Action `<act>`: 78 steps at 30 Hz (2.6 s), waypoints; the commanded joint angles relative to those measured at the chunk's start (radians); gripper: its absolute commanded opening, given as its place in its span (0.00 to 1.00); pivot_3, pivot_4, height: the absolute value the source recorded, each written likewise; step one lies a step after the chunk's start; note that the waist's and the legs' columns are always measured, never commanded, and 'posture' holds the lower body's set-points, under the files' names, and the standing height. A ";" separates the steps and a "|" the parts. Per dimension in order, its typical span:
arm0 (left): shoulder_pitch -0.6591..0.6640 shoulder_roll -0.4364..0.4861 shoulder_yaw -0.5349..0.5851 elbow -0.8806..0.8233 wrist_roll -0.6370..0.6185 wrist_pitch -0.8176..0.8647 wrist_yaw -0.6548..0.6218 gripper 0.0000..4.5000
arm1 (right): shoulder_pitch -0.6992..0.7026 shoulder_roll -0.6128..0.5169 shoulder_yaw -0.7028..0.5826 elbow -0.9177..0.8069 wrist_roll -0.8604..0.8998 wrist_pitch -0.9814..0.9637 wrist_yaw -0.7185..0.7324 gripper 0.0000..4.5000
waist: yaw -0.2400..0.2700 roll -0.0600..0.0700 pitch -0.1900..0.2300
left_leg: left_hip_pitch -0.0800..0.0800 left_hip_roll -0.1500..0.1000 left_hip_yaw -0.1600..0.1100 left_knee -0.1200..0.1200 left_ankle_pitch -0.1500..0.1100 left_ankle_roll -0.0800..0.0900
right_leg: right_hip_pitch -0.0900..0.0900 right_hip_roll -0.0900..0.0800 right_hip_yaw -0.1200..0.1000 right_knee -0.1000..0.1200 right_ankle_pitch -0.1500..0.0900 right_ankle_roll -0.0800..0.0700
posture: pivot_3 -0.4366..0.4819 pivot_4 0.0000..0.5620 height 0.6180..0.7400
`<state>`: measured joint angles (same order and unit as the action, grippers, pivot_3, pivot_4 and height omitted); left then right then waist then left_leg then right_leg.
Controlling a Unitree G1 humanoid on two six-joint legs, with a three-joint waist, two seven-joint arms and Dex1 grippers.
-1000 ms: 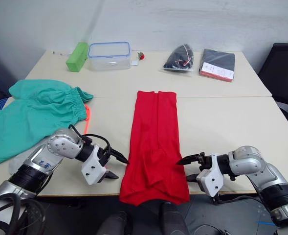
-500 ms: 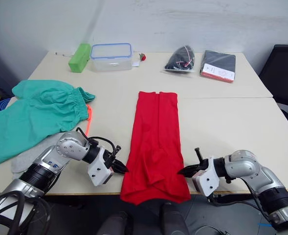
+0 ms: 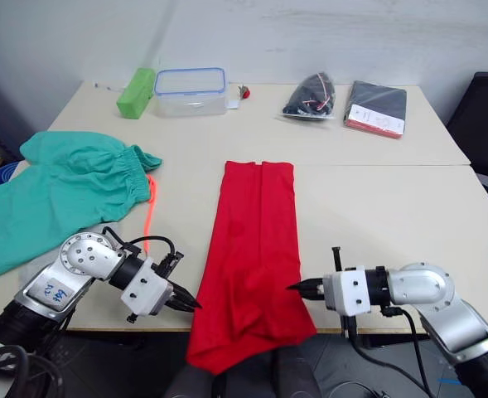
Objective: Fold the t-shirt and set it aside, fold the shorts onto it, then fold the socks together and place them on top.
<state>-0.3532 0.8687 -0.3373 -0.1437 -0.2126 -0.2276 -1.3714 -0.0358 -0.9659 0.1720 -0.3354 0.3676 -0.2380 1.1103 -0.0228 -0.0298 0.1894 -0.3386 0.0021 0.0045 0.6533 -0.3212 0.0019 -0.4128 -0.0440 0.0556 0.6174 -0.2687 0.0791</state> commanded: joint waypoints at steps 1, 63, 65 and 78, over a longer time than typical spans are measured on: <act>0.019 0.009 0.035 -0.038 -0.020 0.012 -0.003 0.00 | 0.031 -0.011 -0.055 -0.084 0.050 0.067 0.000 0.00 | -0.001 0.000 0.000 | 0.000 0.000 0.000 0.000 0.000 0.000 | 0.000 0.000 0.000 -0.001 0.000 0.000 | 0.48 0.27 1.00; -0.244 -0.192 0.215 0.097 -0.005 0.588 0.327 0.99 | -0.654 0.292 -0.130 0.460 -0.157 0.594 -0.108 1.00 | -0.004 0.001 0.002 | -0.051 -0.006 0.008 0.013 0.009 -0.012 | -0.051 -0.002 -0.002 0.008 0.013 0.017 | 0.48 0.27 1.00; -0.206 -0.168 0.149 0.070 0.066 0.493 0.309 0.99 | -0.573 0.259 -0.093 0.370 -0.176 0.493 -0.045 1.00 | -0.004 0.001 0.002 | -0.050 -0.007 0.009 0.014 0.009 -0.010 | -0.050 -0.001 -0.002 0.009 0.013 0.017 | 0.48 0.27 1.00; -0.314 -0.262 0.024 0.372 0.312 0.223 0.418 0.90 | -0.582 0.343 0.108 0.575 -0.482 0.124 -0.169 0.96 | -0.009 0.001 0.002 | -0.032 -0.007 0.010 0.012 0.011 -0.002 | -0.031 0.004 -0.001 0.004 0.020 0.015 | 0.48 0.27 1.00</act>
<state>-0.6547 0.6123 -0.3109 0.2159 0.0819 0.0293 -0.9685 -0.5907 -0.6372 0.2724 0.2132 -0.0822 -0.0725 0.9743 -0.0314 -0.0291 0.1915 -0.3705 -0.0045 0.0147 0.6652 -0.3100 0.0001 -0.4443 -0.0407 0.0550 0.6214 -0.2491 0.0936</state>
